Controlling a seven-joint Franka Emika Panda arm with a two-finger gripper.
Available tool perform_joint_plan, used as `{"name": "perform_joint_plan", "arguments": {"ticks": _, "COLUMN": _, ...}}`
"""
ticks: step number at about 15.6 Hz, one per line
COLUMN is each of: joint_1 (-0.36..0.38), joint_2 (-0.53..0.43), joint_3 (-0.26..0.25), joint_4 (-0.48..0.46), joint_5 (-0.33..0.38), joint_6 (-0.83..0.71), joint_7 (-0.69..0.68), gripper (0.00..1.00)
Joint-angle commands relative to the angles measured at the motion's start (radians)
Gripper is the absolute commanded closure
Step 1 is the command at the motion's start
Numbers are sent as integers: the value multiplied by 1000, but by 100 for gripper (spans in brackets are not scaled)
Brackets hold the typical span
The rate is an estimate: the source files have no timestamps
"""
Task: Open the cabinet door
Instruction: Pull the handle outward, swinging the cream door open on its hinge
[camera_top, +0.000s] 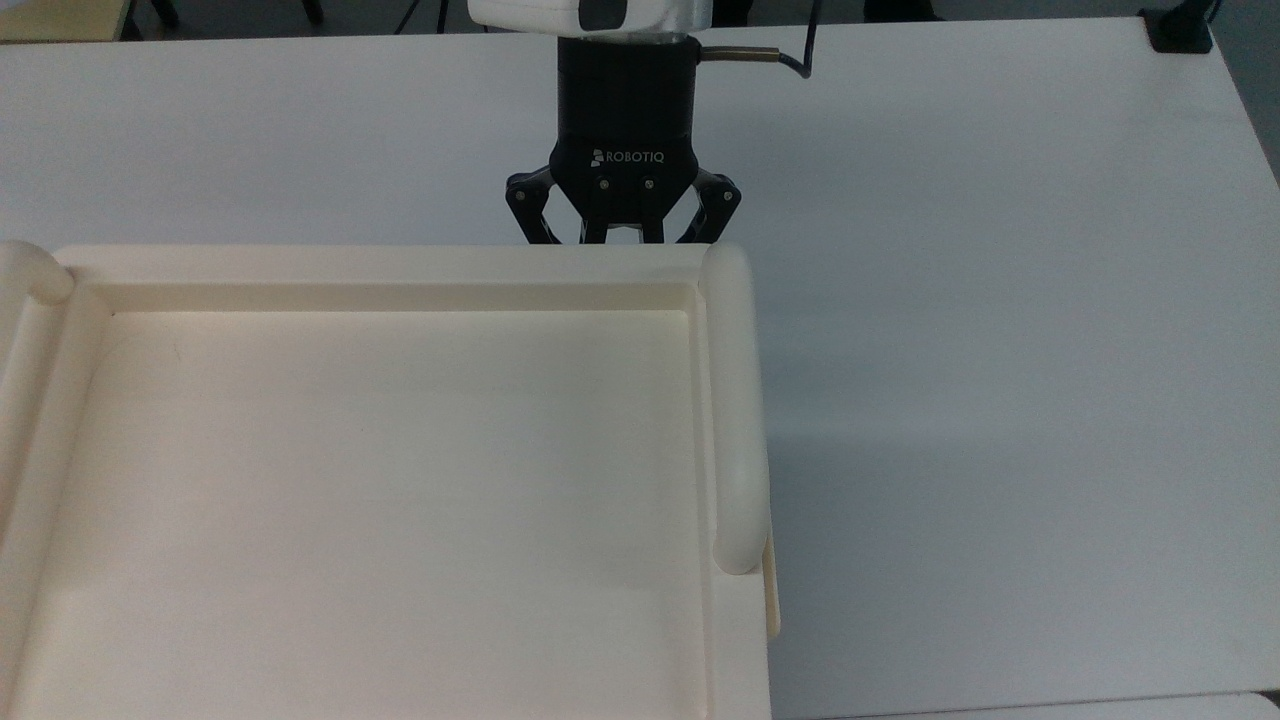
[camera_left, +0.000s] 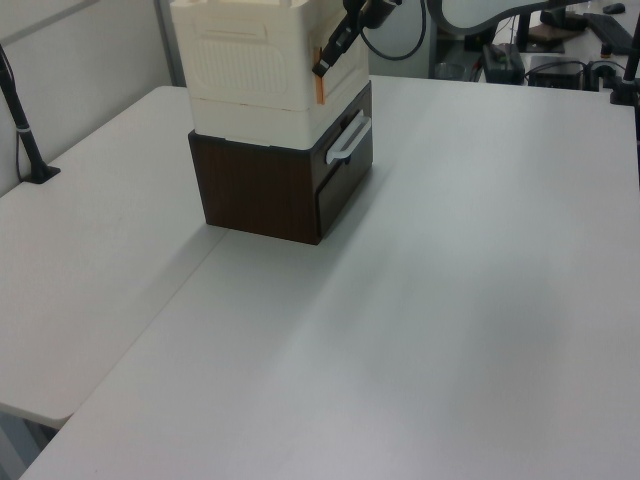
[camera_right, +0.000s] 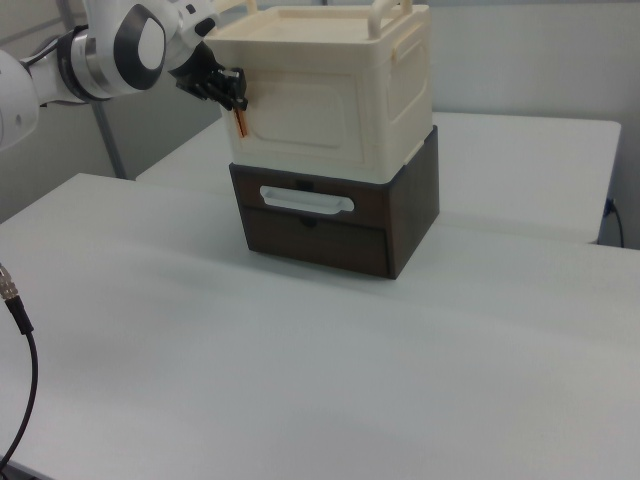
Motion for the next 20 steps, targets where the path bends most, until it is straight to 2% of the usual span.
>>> {"name": "perform_joint_plan", "arguments": {"ticks": 1, "joint_1": 10, "joint_2": -10, "joint_3": -3, "joint_4": -20, "joint_5": -8, "joint_6": -2, "joint_7": 24, "gripper": 84}}
{"name": "perform_joint_plan", "arguments": {"ticks": 5, "joint_1": 3, "joint_2": -19, "joint_3": -6, "joint_4": -24, "joint_5": -7, "joint_6": -83, "joint_7": 26, "gripper": 84}}
{"name": "perform_joint_plan", "arguments": {"ticks": 9, "joint_1": -8, "joint_2": -77, "joint_3": -7, "joint_4": -101, "joint_5": -4, "joint_6": -181, "joint_7": 27, "gripper": 83}}
{"name": "perform_joint_plan", "arguments": {"ticks": 10, "joint_1": -9, "joint_2": -96, "joint_3": -7, "joint_4": -116, "joint_5": -2, "joint_6": -226, "joint_7": 27, "gripper": 76}}
{"name": "perform_joint_plan", "arguments": {"ticks": 11, "joint_1": -11, "joint_2": -116, "joint_3": -7, "joint_4": -126, "joint_5": 7, "joint_6": -291, "joint_7": 26, "gripper": 57}}
{"name": "perform_joint_plan", "arguments": {"ticks": 12, "joint_1": -16, "joint_2": -131, "joint_3": -10, "joint_4": -127, "joint_5": 28, "joint_6": -359, "joint_7": 23, "gripper": 28}}
{"name": "perform_joint_plan", "arguments": {"ticks": 14, "joint_1": -42, "joint_2": -153, "joint_3": -10, "joint_4": -126, "joint_5": 68, "joint_6": -472, "joint_7": 15, "gripper": 0}}
{"name": "perform_joint_plan", "arguments": {"ticks": 17, "joint_1": -49, "joint_2": -186, "joint_3": -10, "joint_4": -124, "joint_5": 87, "joint_6": -669, "joint_7": -44, "gripper": 0}}
{"name": "perform_joint_plan", "arguments": {"ticks": 20, "joint_1": -91, "joint_2": -249, "joint_3": -12, "joint_4": -115, "joint_5": 134, "joint_6": -816, "joint_7": -120, "gripper": 0}}
